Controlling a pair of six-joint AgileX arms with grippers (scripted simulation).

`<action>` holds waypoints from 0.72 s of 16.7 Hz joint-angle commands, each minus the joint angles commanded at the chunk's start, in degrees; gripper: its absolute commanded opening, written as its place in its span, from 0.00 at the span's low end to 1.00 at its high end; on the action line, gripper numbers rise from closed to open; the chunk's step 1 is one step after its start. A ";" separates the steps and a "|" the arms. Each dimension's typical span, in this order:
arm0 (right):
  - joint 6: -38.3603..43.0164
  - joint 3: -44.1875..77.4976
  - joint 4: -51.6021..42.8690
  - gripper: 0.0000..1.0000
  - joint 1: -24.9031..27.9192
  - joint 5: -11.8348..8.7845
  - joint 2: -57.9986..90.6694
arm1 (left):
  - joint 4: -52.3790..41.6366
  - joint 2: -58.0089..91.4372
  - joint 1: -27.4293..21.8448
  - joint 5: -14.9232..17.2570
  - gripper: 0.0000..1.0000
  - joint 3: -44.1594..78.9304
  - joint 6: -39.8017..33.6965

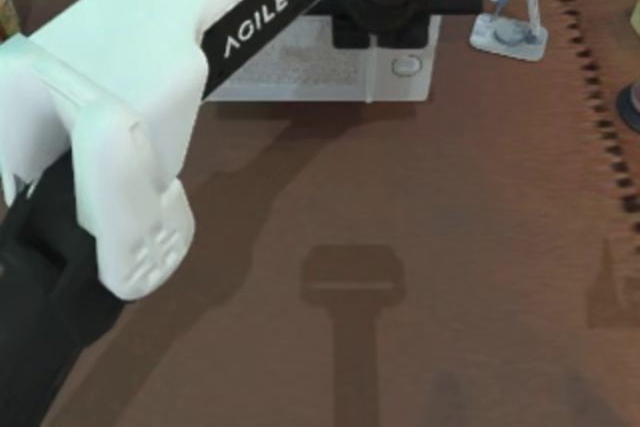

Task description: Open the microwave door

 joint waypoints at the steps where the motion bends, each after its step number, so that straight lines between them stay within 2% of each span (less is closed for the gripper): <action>1: 0.00 0.00 0.00 1.00 0.00 0.00 0.00 | 0.00 0.00 0.00 0.00 0.00 0.00 0.00; 4: 0.00 0.00 0.00 1.00 0.00 0.00 0.00 | 0.00 0.00 0.00 0.00 0.00 0.00 0.00; 5: 0.00 0.00 0.00 1.00 0.00 0.00 0.00 | -0.17 -1.63 -1.38 0.30 0.00 -2.62 -0.12; 12: 0.00 0.00 0.00 1.00 0.00 0.00 0.00 | 4.49 -6.74 -1.64 -0.67 0.00 -11.88 -0.95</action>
